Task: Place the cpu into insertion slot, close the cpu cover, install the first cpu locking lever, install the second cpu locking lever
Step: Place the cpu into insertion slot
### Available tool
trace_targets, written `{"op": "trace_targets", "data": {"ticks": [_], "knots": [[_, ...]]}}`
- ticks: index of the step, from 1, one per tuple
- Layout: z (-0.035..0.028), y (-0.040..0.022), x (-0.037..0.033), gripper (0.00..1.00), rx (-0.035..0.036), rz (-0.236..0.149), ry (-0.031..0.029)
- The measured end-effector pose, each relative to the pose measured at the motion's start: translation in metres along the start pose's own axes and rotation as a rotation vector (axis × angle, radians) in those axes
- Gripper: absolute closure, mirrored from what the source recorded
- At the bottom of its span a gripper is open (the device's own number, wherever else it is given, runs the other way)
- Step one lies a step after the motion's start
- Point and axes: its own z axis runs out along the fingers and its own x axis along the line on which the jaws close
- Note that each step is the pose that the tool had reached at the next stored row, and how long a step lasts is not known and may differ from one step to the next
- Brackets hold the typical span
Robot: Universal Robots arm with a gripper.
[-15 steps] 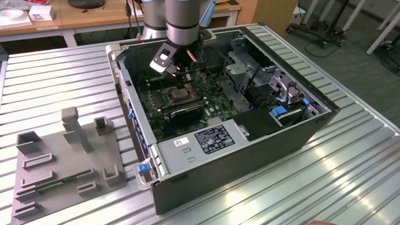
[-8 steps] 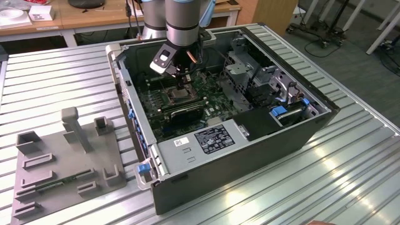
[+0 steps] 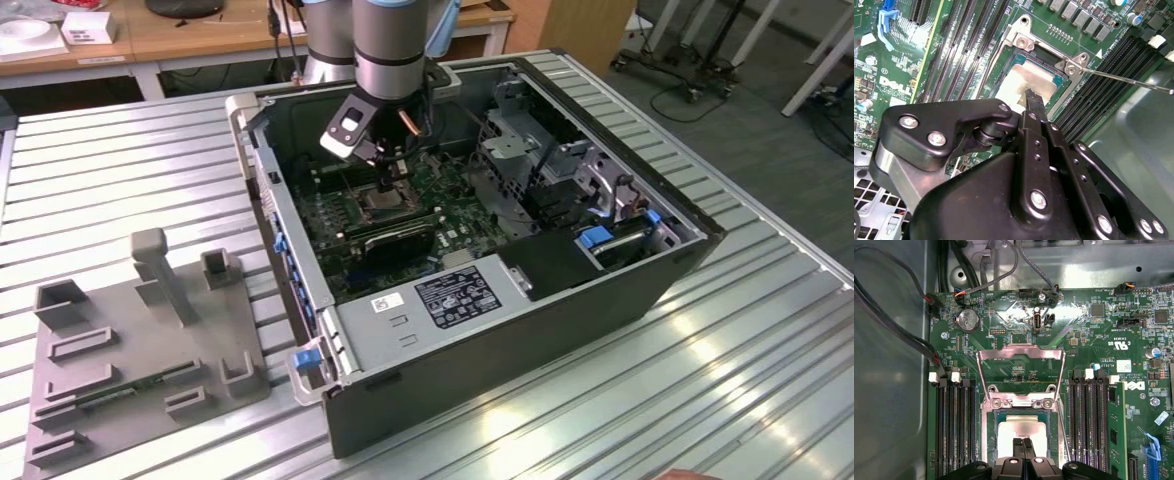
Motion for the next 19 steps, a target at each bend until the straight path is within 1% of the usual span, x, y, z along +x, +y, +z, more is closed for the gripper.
{"op": "trace_targets", "data": {"ticks": [2,4,13,19], "knots": [[0.0004,0.0,0.0,0.89,0.0,0.0,-0.0001],[0.0022,-0.0001,-0.0002,0.89,0.0001,0.0,-0.0002],[0.0032,-0.0002,-0.0002,0.89,-0.0001,0.0,0.0002],[0.0094,-0.0005,-0.0004,0.89,0.0,0.0,-0.0001]]}}
